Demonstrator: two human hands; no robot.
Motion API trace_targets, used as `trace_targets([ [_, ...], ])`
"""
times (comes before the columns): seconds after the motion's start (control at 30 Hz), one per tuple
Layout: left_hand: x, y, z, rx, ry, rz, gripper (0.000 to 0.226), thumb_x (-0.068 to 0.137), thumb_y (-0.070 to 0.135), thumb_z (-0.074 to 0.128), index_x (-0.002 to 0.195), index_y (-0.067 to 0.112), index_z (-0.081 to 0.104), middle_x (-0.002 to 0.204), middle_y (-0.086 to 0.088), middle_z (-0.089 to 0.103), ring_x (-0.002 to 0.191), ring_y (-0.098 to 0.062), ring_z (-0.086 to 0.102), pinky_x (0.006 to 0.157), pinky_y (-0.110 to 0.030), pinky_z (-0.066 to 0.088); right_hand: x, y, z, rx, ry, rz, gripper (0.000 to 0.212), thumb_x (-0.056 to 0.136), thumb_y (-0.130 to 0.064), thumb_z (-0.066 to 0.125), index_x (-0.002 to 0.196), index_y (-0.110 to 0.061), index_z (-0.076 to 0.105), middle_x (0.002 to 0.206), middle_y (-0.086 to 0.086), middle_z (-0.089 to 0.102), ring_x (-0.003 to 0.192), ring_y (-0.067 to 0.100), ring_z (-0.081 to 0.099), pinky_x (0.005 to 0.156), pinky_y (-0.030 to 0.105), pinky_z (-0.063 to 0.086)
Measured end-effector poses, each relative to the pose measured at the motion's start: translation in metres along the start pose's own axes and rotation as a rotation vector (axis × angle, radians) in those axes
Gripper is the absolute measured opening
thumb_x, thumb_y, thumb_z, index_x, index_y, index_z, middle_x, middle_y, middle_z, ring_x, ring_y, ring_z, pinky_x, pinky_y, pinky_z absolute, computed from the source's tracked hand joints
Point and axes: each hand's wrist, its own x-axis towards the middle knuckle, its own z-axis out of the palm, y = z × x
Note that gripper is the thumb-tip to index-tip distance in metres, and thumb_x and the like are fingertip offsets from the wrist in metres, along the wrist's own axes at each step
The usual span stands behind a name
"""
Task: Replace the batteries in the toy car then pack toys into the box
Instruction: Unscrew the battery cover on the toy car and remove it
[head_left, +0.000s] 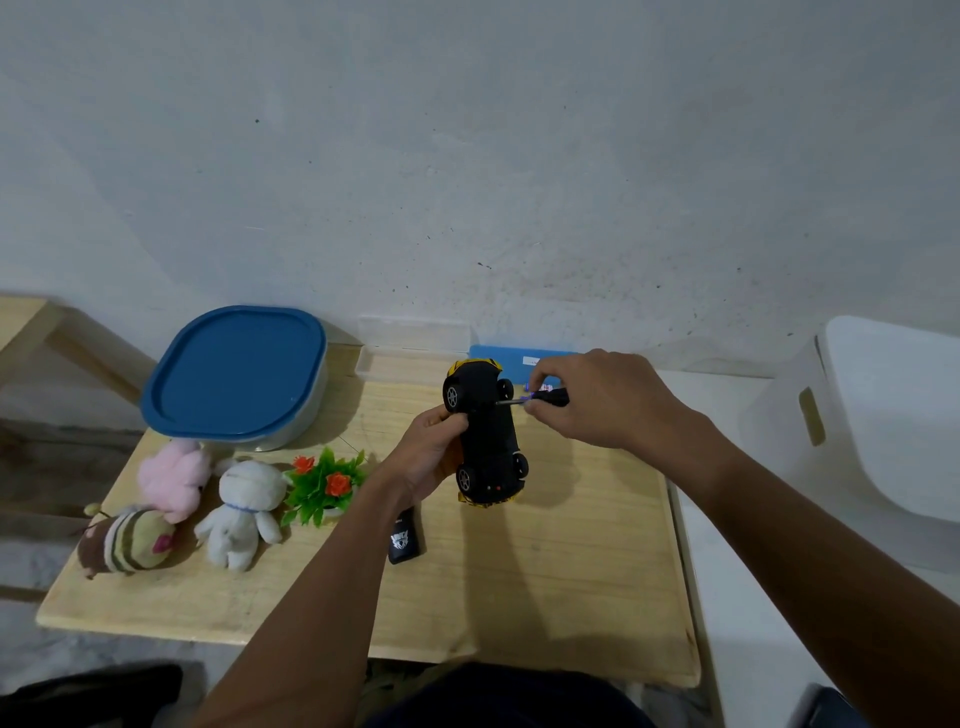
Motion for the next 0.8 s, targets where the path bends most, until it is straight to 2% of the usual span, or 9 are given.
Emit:
trace_targets([
  [0.1,-0.001,0.000,0.001,-0.014,0.002,-0.020,0.027,0.099,0.010,0.048,0.121,0.000,0.061,0.101,-0.011,0.072,0.096,-0.025,0.069,0.074,-0.033,0.057,0.001,0.002,0.002,-0.080,0.013,-0.031,0.030,0.092,-0.055,0.051,0.115,-0.040,0.064,0.099,-0.010,0.068,0.086,0.016,0.062,0.062,0.026,0.032],
  [0.2,-0.002,0.000,0.002,-0.015,0.005,-0.042,0.030,0.100,0.012,0.046,0.122,-0.001,0.060,0.101,-0.011,0.071,0.094,-0.024,0.070,0.072,-0.032,0.057,0.001,0.004,0.006,-0.102,0.035,-0.055,0.026,0.092,-0.047,0.054,0.114,-0.040,0.065,0.104,-0.012,0.070,0.089,0.015,0.064,0.061,0.025,0.036],
  [0.3,-0.003,0.002,0.003,-0.017,-0.005,-0.061,0.031,0.099,0.015,0.046,0.121,0.000,0.062,0.100,-0.012,0.071,0.092,-0.024,0.070,0.072,-0.033,0.057,-0.001,0.006,0.008,-0.049,0.024,-0.003,0.026,0.091,-0.048,0.055,0.114,-0.040,0.065,0.101,-0.011,0.070,0.090,0.015,0.063,0.066,0.026,0.043],
  [0.4,-0.004,0.001,0.004,-0.044,0.000,-0.089,0.033,0.098,0.018,0.046,0.121,0.001,0.062,0.105,-0.014,0.069,0.096,-0.027,0.067,0.082,-0.037,0.054,-0.003,0.010,0.008,0.030,-0.016,0.031,0.031,0.089,-0.051,0.058,0.116,-0.038,0.065,0.103,-0.009,0.067,0.093,0.015,0.061,0.071,0.027,0.044],
  [0.53,-0.005,0.000,0.006,-0.107,-0.003,-0.102,0.027,0.098,0.021,0.044,0.110,0.008,0.066,0.101,-0.011,0.070,0.090,-0.024,0.067,0.086,-0.037,0.053,-0.004,0.021,0.016,0.166,-0.116,0.065,0.044,0.082,-0.059,0.065,0.118,-0.034,0.065,0.103,-0.010,0.063,0.089,0.010,0.057,0.068,0.026,0.043],
  [0.63,-0.006,-0.001,0.007,-0.133,-0.021,-0.102,0.026,0.099,0.021,0.044,0.106,0.010,0.066,0.097,-0.008,0.071,0.087,-0.021,0.069,0.081,-0.035,0.056,-0.006,0.030,0.025,0.418,-0.144,0.124,0.039,0.076,-0.059,0.071,0.102,-0.031,0.068,0.092,-0.010,0.065,0.081,0.008,0.061,0.068,0.026,0.048],
  [0.7,-0.007,0.000,0.008,-0.131,-0.030,-0.103,0.026,0.099,0.021,0.043,0.107,0.010,0.066,0.096,-0.007,0.071,0.086,-0.020,0.069,0.079,-0.034,0.058,-0.010,0.028,0.034,0.708,-0.098,0.173,0.027,0.076,-0.049,0.076,0.088,-0.026,0.069,0.072,-0.013,0.059,0.063,0.001,0.054,0.060,0.016,0.041],
  [0.77,-0.009,0.000,0.009,-0.128,-0.036,-0.105,0.027,0.098,0.022,0.044,0.108,0.010,0.066,0.097,-0.008,0.072,0.088,-0.021,0.069,0.083,-0.037,0.057,-0.013,0.020,0.046,0.906,-0.057,0.202,0.021,0.078,-0.041,0.078,0.085,-0.023,0.071,0.062,-0.013,0.049,0.053,-0.001,0.044,0.056,0.011,0.036],
  [0.8,-0.009,0.001,0.009,-0.128,-0.038,-0.108,0.027,0.098,0.022,0.044,0.108,0.010,0.067,0.098,-0.009,0.072,0.090,-0.022,0.068,0.086,-0.040,0.055,-0.013,0.015,0.053,0.963,-0.042,0.203,0.019,0.078,-0.039,0.079,0.086,-0.024,0.072,0.063,-0.013,0.053,0.056,-0.001,0.047,0.059,0.012,0.037],
])
